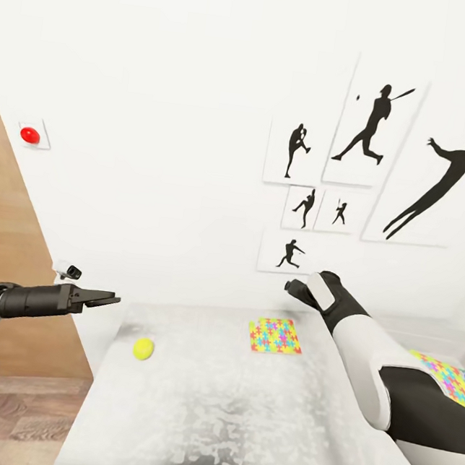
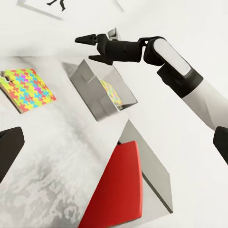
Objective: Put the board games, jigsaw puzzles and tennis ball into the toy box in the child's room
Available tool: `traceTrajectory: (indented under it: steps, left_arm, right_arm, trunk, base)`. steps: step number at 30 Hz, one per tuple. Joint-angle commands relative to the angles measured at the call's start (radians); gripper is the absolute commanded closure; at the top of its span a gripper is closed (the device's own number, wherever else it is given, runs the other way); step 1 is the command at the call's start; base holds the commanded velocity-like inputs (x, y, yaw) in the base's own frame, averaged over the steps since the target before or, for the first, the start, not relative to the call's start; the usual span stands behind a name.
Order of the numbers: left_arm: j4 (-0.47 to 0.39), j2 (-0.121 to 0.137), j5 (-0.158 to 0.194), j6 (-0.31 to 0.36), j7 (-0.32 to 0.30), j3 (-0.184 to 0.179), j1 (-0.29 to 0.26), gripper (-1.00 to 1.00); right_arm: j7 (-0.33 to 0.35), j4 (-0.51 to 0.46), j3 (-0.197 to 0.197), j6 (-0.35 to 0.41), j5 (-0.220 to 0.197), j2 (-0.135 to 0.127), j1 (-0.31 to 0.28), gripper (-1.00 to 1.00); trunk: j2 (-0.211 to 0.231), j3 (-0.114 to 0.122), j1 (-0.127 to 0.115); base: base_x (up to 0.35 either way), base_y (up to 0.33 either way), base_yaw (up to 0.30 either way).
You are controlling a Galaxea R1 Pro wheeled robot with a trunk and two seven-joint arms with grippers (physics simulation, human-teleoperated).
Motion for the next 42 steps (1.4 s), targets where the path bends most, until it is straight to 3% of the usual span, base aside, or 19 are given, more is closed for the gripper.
traceTrajectory:
  steps: [1,21,30,42]
  left_arm:
    - [0.000,0.001,0.000,0.011,-0.004,0.000,-0.001,-1.00]
    - [0.002,0.007,0.000,0.009,-0.004,0.002,-0.001,-1.00]
    - [0.005,0.036,0.001,0.004,-0.004,0.003,-0.001,-1.00]
    - [0.006,0.045,0.000,0.002,-0.004,0.003,0.001,-1.00]
  right_arm:
    - [-0.009,-0.002,0.008,0.001,-0.010,0.000,-0.001,-1.00]
    - [-0.009,0.003,0.017,-0.043,-0.008,0.001,0.000,-1.00]
    - [-0.009,0.003,0.017,-0.044,-0.008,0.001,0.000,-1.00]
    - [-0.009,0.003,0.017,-0.044,-0.008,0.001,0.000,-1.00]
  trunk:
    - [-0.002,-0.004,0.001]
    - [-0.002,-0.036,0.001]
    - [-0.002,-0.051,0.001]
    - [-0.002,-0.071,0.001]
  base:
    - [0.000,0.000,0.000]
    - [0.000,0.000,0.000]
    - [0.000,0.000,0.000]
    - [0.000,0.000,0.000]
